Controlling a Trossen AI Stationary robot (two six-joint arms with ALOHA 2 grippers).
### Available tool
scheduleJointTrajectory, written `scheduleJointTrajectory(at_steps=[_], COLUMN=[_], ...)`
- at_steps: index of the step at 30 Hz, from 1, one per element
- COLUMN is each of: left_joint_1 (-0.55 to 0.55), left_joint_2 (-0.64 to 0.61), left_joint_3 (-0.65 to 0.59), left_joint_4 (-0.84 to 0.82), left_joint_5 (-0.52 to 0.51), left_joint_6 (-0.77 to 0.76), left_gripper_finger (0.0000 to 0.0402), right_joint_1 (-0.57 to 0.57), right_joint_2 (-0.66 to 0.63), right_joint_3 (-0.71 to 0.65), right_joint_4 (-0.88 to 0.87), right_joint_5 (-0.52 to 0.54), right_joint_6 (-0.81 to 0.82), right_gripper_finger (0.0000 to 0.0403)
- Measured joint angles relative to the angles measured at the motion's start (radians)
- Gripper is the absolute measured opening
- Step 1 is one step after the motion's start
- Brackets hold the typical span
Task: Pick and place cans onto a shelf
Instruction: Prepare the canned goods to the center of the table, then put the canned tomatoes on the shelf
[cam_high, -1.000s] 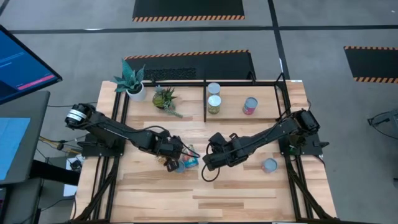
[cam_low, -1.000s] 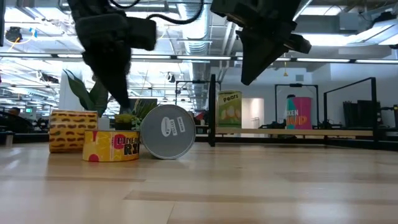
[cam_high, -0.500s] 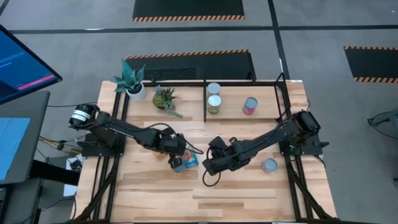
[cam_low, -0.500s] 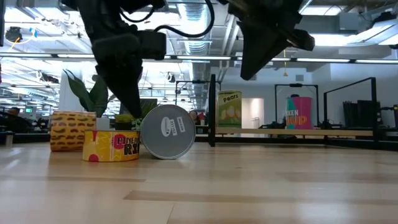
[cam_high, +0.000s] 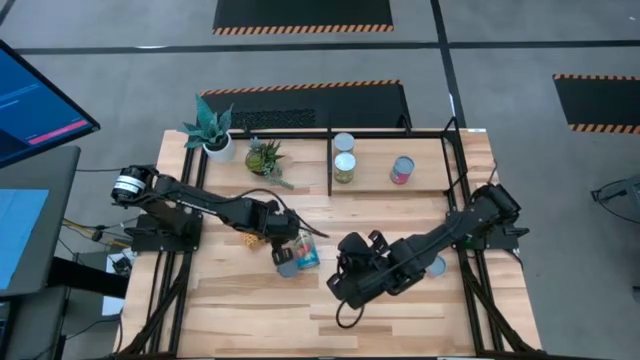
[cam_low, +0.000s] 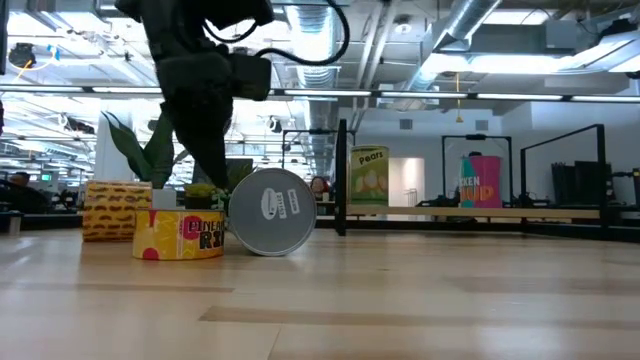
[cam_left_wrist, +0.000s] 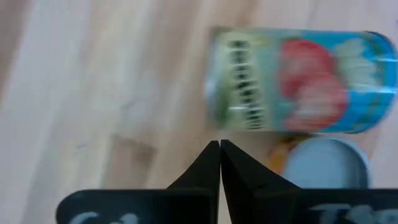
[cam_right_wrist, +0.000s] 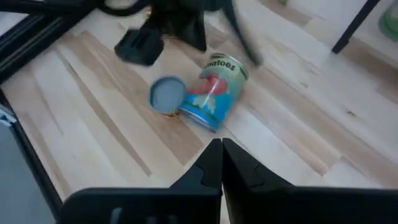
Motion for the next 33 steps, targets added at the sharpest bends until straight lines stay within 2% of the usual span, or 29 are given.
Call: scheduleJointTrajectory(at_steps=[4, 11, 20, 23, 26, 31, 33], left_joint_1=[-0.024, 0.006, 0.056, 0.056, 0.043, -0.015, -0.048], left_joint_2=[0.062, 0.149, 0.182, 0.176, 0.153, 0.093, 0.064], left_joint_3=[0.000, 0.049, 0.120, 0.159, 0.214, 0.295, 0.295], left_joint_4=[0.064, 0.127, 0.323, 0.255, 0.052, -0.280, -0.346], left_joint_5=[0.001, -0.098, -0.110, -0.096, -0.082, -0.064, -0.048], left_joint_6=[0.014, 0.076, 0.147, 0.144, 0.132, 0.054, 0.000], left_gripper_finger=[0.0000, 0.0000, 0.0000, 0.0000, 0.0000, 0.0000, 0.0000], right_joint_1=[0.015, 0.020, 0.036, 0.061, 0.090, 0.144, 0.144], right_joint_2=[0.000, 0.000, 0.000, -0.010, -0.023, -0.028, -0.025], right_joint_3=[0.045, 0.089, 0.092, 0.092, 0.094, 0.062, 0.005], right_joint_4=[-0.026, -0.028, -0.042, -0.054, -0.100, -0.424, -0.505], right_joint_5=[0.031, 0.034, 0.031, 0.031, 0.046, 0.068, 0.014], right_joint_6=[-0.001, -0.023, -0.023, -0.019, 0.035, 0.359, 0.464], right_gripper_finger=[0.0016, 0.0021, 0.0016, 0.0015, 0.0017, 0.0017, 0.0016])
